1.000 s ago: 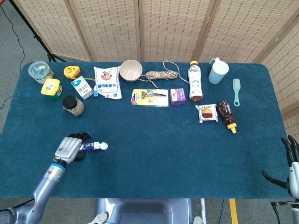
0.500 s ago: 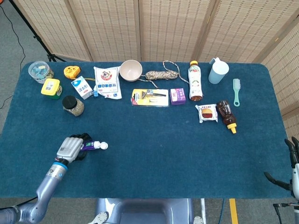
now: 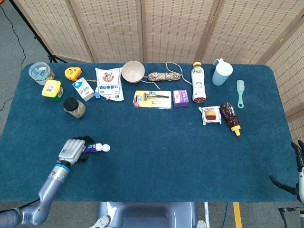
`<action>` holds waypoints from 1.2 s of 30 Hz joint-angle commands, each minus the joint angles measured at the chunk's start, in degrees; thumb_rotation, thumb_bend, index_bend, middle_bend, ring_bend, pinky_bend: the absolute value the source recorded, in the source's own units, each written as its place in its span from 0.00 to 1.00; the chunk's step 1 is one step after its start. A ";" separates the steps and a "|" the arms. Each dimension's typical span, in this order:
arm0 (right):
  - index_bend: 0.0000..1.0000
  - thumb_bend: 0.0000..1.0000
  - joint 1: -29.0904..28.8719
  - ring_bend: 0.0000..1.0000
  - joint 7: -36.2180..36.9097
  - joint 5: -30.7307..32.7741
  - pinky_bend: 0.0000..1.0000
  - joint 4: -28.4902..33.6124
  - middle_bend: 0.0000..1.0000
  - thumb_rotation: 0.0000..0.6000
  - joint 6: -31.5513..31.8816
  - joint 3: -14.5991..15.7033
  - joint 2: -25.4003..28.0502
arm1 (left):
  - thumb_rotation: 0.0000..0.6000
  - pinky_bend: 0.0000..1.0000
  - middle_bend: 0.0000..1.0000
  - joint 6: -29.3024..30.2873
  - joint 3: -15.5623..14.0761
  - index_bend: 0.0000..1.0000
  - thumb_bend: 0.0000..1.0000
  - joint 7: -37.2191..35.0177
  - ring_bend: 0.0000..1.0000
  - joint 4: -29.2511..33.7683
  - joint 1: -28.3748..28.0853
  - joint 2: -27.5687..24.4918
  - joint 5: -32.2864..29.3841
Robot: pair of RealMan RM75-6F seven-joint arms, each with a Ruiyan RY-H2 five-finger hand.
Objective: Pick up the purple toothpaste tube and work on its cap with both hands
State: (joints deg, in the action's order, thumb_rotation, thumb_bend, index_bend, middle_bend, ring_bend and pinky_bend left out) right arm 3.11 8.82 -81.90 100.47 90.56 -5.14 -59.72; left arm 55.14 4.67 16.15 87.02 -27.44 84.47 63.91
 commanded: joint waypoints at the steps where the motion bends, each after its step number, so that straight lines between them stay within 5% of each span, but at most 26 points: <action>1: 0.00 0.00 0.07 0.00 0.22 0.13 0.00 0.06 0.00 1.00 -0.06 -0.01 0.03 | 1.00 0.34 0.32 -0.21 -0.28 0.37 0.63 -0.65 0.32 0.28 -0.05 -0.13 0.38; 12: 0.00 0.00 0.86 0.00 1.57 0.42 0.00 0.62 0.00 1.00 0.52 -0.04 0.38 | 1.00 0.45 0.45 0.54 -1.36 0.49 1.00 -2.25 0.43 1.72 0.23 -1.68 2.74; 24: 0.00 0.00 0.15 0.00 2.29 -0.76 0.00 0.56 0.00 1.00 -0.28 -0.14 0.11 | 1.00 0.49 0.46 -1.17 -1.56 0.49 1.00 -1.53 0.45 3.41 -2.10 -3.90 5.65; 36: 0.00 0.00 -1.78 0.00 3.12 -4.33 0.00 1.49 0.00 1.00 -1.50 -0.12 0.74 | 1.00 0.51 0.46 -1.57 -0.15 0.50 1.00 -1.51 0.47 11.84 -6.10 -13.07 13.55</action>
State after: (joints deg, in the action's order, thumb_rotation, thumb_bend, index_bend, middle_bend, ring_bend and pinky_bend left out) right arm 1.58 11.89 -85.89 101.80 89.22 -5.27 -59.02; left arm 53.63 4.13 15.10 97.47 -32.80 72.81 76.21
